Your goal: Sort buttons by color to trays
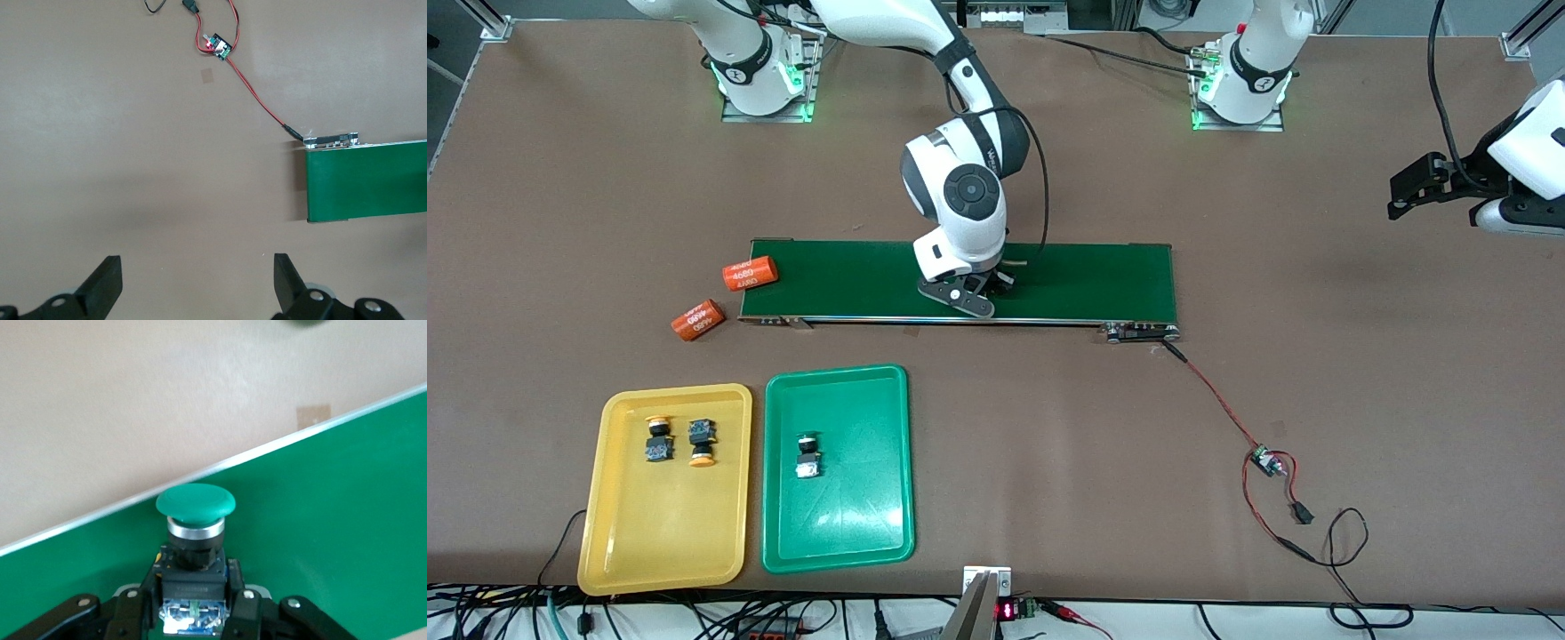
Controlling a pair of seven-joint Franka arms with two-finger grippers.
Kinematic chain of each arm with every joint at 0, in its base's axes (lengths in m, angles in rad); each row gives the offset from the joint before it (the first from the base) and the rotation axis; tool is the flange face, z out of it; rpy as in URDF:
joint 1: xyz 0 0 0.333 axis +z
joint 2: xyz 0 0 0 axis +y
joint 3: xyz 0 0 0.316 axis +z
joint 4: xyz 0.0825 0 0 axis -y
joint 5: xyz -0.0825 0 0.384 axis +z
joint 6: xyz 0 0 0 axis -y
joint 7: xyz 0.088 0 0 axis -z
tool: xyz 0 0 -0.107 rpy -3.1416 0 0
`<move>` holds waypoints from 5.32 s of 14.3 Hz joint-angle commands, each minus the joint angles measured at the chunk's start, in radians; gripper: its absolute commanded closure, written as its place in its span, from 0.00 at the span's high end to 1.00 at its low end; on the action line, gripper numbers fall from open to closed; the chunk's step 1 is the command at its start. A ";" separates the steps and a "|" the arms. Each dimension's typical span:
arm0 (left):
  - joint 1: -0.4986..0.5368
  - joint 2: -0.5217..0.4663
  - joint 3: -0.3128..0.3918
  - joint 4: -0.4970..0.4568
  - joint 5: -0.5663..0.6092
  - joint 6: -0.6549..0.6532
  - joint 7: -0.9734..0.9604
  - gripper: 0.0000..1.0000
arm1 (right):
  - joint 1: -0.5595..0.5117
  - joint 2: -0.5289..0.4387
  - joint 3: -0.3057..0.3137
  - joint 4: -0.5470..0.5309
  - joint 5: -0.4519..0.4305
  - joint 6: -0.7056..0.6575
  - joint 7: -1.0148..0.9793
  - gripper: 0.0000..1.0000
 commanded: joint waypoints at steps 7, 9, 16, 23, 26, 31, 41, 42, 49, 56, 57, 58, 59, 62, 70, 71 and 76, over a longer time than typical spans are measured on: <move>0.006 0.007 0.002 0.027 -0.005 -0.037 0.022 1.00 | -0.241 0.000 -0.077 0.154 -0.022 -0.018 -0.374 0.00; 0.006 0.009 0.002 0.027 -0.005 -0.037 0.022 1.00 | -0.328 0.041 -0.068 0.196 -0.019 0.024 -0.524 0.00; 0.006 0.009 0.002 0.027 -0.005 -0.037 0.022 1.00 | -0.497 0.253 0.041 0.397 -0.016 0.203 -0.690 0.00; 0.008 0.009 0.002 0.029 -0.005 -0.037 0.022 1.00 | -0.586 0.334 0.147 0.397 -0.022 0.279 -0.826 0.14; 0.008 0.009 0.002 0.030 -0.005 -0.037 0.022 1.00 | -0.588 0.325 0.145 0.396 -0.018 0.270 -0.816 1.00; 0.006 0.009 0.002 0.030 -0.005 -0.035 0.022 1.00 | -0.579 0.226 0.070 0.397 -0.024 0.060 -0.821 1.00; 0.008 0.010 0.002 0.035 -0.005 -0.040 0.022 1.00 | -0.556 -0.041 0.018 0.396 -0.102 -0.291 -0.821 1.00; 0.008 0.010 0.002 0.035 -0.005 -0.040 0.022 1.00 | -0.553 -0.055 -0.014 0.396 -0.113 -0.325 -0.823 1.00; 0.008 0.010 0.002 0.035 -0.005 -0.040 0.022 1.00 | -0.657 -0.207 -0.023 0.368 -0.281 -0.399 -0.830 1.00; 0.008 0.010 0.002 0.035 -0.005 -0.040 0.022 1.00 | -1.107 -0.377 0.360 0.302 -0.306 -0.484 -1.003 1.00; 0.008 0.010 0.002 0.035 -0.005 -0.040 0.022 1.00 | -1.172 -0.396 0.412 0.287 -0.307 -0.509 -1.011 1.00; 0.008 0.010 0.002 0.035 -0.005 -0.040 0.022 1.00 | -1.222 -0.419 0.462 0.267 -0.317 -0.526 -1.011 1.00; 0.008 0.010 0.002 0.035 -0.005 -0.040 0.022 1.00 | -1.235 -0.449 0.480 0.229 -0.341 -0.535 -1.004 1.00; 0.008 0.010 0.002 0.035 -0.005 -0.040 0.022 1.00 | -1.220 -0.574 0.489 0.056 -0.441 -0.508 -0.993 1.00; 0.008 0.010 0.002 0.035 -0.005 -0.040 0.022 1.00 | -1.185 -0.704 0.486 -0.052 -0.452 -0.529 -0.961 1.00; 0.008 0.010 0.002 0.035 -0.005 -0.040 0.022 1.00 | -1.186 -0.741 0.484 -0.102 -0.450 -0.490 -0.964 1.00; 0.008 0.010 0.002 0.035 -0.005 -0.040 0.022 1.00 | -1.186 -0.786 0.484 -0.136 -0.450 -0.512 -0.985 1.00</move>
